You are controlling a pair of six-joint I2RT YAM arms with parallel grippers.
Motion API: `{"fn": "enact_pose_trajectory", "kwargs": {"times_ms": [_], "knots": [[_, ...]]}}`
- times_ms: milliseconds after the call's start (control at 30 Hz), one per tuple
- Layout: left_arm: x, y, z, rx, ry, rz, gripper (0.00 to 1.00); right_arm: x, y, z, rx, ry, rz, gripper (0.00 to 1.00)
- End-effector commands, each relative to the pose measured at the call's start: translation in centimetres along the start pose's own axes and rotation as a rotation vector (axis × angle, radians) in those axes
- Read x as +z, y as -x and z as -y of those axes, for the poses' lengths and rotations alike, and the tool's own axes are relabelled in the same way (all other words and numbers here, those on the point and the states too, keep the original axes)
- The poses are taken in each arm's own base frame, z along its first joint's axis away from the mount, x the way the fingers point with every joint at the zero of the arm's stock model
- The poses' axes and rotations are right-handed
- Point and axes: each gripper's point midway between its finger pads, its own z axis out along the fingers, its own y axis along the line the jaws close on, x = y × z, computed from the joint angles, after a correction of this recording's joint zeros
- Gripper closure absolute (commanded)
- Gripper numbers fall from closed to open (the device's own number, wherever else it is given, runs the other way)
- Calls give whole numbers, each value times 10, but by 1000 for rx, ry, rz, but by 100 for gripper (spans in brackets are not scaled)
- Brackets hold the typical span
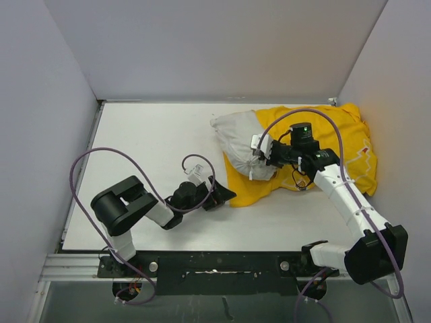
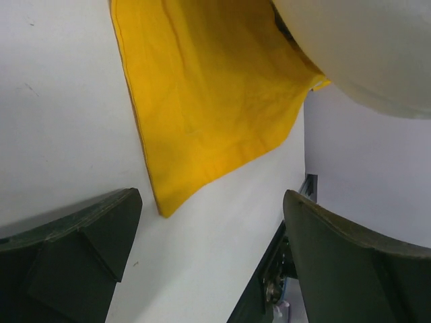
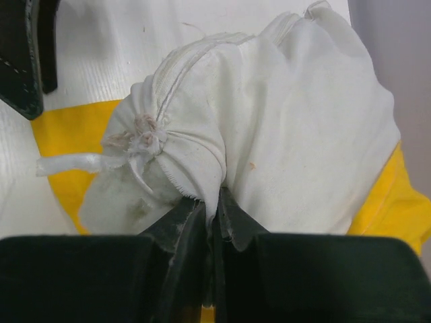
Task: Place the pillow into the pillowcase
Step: Stuff the pillow into the pillowcase.
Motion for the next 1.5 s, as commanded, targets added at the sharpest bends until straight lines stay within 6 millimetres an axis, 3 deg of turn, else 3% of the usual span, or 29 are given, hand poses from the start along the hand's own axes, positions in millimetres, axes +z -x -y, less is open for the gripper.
{"fn": "enact_pose_trajectory", "kwargs": {"times_ms": [0,100,333,500,633,933,1067,1233,1333,1467], "knots": [[12,5,-8,-84,91,131,5,-13,31,19,70,-41,126,100],[14,9,-8,-56,159,190,2,-20,43,30,69,-55,150,100],[13,38,-13,0,273,242,2,-34,64,56,55,-100,166,100],[14,31,-15,-25,312,208,2,-41,72,67,63,-119,183,100],[27,25,-2,-61,259,183,2,-45,80,74,61,-127,191,100],[51,33,5,-200,264,264,3,-57,99,93,36,-153,206,100],[58,19,13,-242,280,270,4,-58,103,100,33,-160,208,100],[52,-15,1,-414,323,289,4,-60,105,103,29,-165,210,100],[55,-35,10,-495,294,279,4,-60,106,102,32,-161,212,100],[71,-41,13,-555,259,278,4,-60,106,101,43,-160,216,100]]}}
